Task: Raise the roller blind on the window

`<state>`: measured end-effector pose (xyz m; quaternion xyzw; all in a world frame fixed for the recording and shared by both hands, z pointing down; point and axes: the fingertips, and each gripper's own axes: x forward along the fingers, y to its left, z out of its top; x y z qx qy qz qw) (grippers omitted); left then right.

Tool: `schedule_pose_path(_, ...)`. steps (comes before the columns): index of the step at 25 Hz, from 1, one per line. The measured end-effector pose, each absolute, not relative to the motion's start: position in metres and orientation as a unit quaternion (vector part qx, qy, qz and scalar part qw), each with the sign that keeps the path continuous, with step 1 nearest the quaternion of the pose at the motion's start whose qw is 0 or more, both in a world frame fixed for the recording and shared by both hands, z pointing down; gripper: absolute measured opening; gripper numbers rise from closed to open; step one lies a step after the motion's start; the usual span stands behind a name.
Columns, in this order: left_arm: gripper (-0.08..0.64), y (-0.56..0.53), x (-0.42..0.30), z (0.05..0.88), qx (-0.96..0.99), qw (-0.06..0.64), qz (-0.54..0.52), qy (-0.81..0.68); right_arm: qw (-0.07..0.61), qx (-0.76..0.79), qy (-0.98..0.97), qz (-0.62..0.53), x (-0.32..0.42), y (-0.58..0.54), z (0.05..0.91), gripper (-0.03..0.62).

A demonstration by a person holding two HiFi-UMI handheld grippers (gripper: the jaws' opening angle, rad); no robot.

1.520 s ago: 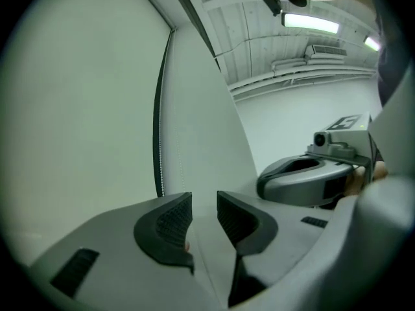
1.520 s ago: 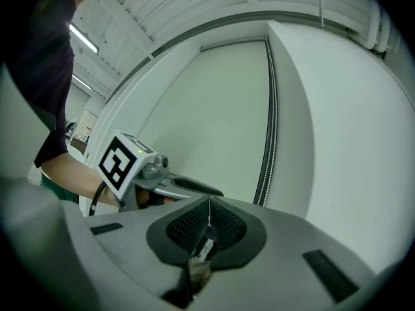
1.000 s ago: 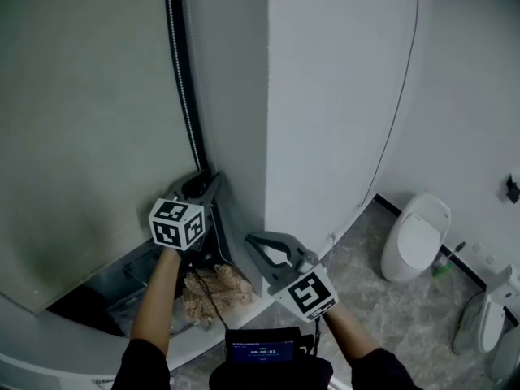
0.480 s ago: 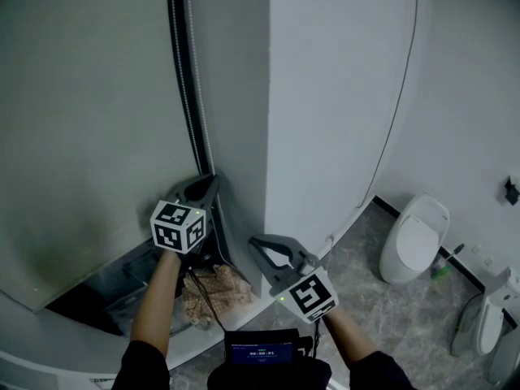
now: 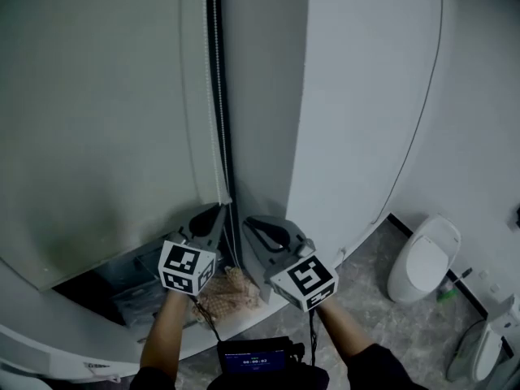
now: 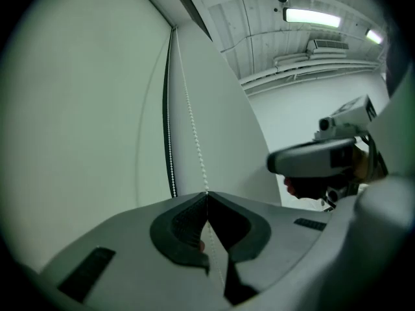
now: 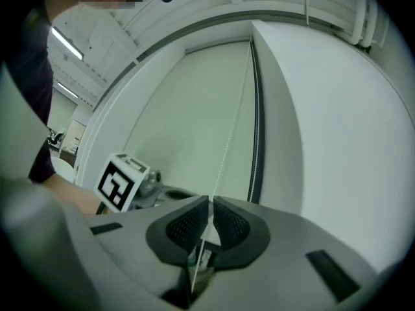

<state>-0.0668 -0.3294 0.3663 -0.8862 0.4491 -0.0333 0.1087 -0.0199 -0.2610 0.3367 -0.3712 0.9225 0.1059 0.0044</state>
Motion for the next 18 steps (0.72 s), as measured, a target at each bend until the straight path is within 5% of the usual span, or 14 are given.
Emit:
schedule_pose_path(3, 0.014, -0.312, -0.081, 0.366, -0.878, 0.114, -0.029, 0.464, 0.031, -0.351, 0.929, 0.116, -0.047, -0.274, 0.296, 0.012)
schedule_pose_path(7, 0.014, -0.297, -0.095, 0.369, -0.87, 0.119, -0.037, 0.478, 0.034, -0.313, 0.942, 0.117, -0.081, -0.287, 0.251, 0.092)
schedule_pose_path(13, 0.015, -0.289, -0.104, 0.372, -0.864, 0.113, -0.037, 0.489, 0.007, -0.311, 0.942, 0.128, -0.104, -0.292, 0.238, 0.089)
schedule_pose_path(14, 0.014, -0.289, -0.105, 0.373, -0.864, 0.113, -0.037, 0.49, 0.007, -0.315, 0.94, 0.129, -0.104, -0.292, 0.239, 0.035)
schedule_pose_path(18, 0.014, -0.289, -0.104, 0.377, -0.865, 0.11, -0.04, 0.488, 0.0, -0.32, 0.938, 0.135, -0.103, -0.292, 0.244, 0.017)
